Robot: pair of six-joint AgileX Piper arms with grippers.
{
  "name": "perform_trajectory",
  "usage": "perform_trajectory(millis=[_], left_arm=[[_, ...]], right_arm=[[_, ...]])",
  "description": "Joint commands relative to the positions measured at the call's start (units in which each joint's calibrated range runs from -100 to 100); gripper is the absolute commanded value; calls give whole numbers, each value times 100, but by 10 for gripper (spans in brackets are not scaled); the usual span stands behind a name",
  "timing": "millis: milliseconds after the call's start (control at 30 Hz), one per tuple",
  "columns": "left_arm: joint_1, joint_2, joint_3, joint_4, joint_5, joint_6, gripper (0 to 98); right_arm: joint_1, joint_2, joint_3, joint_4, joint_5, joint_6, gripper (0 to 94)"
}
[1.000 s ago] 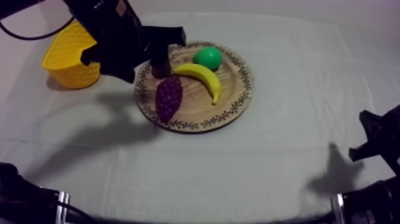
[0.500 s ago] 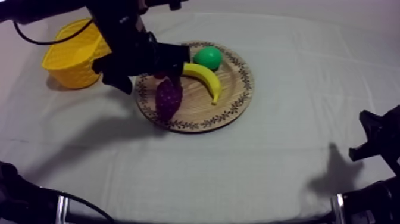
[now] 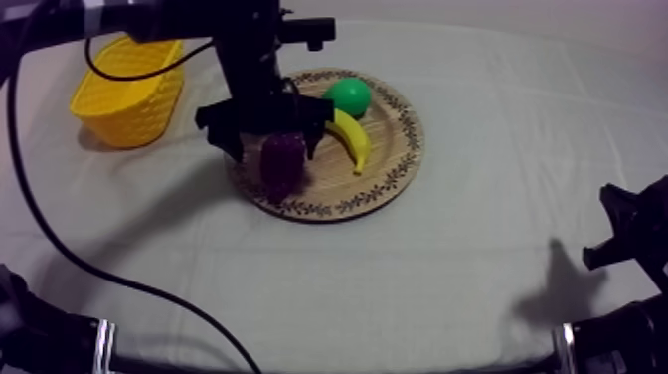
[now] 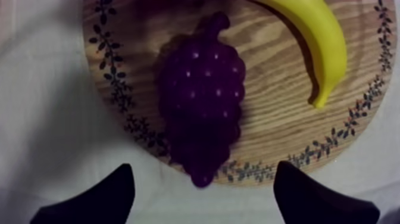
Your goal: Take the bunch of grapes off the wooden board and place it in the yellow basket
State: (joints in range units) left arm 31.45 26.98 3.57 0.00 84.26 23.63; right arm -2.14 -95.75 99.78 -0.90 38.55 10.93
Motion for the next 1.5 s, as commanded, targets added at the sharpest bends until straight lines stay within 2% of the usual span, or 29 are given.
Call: perform_trajectory(millis=[0, 667, 1033, 1267, 1467], left_arm=[[-56, 257, -137, 36, -26, -48, 887], [-294, 1435, -856, 256, -173, -403, 846], [-280, 1579, -981, 310, -259, -473, 548], [-286, 1395, -788, 312, -368, -545, 524], [-290, 676, -639, 278, -290, -655, 529]], right_arm=[[-1, 0, 0, -1, -1, -1, 3], [-1, 0, 0, -1, -1, -1, 3], [-1, 0, 0, -1, -1, -1, 3], [-1, 0, 0, -1, -1, -1, 3], [-1, 0, 0, -1, -1, -1, 3]])
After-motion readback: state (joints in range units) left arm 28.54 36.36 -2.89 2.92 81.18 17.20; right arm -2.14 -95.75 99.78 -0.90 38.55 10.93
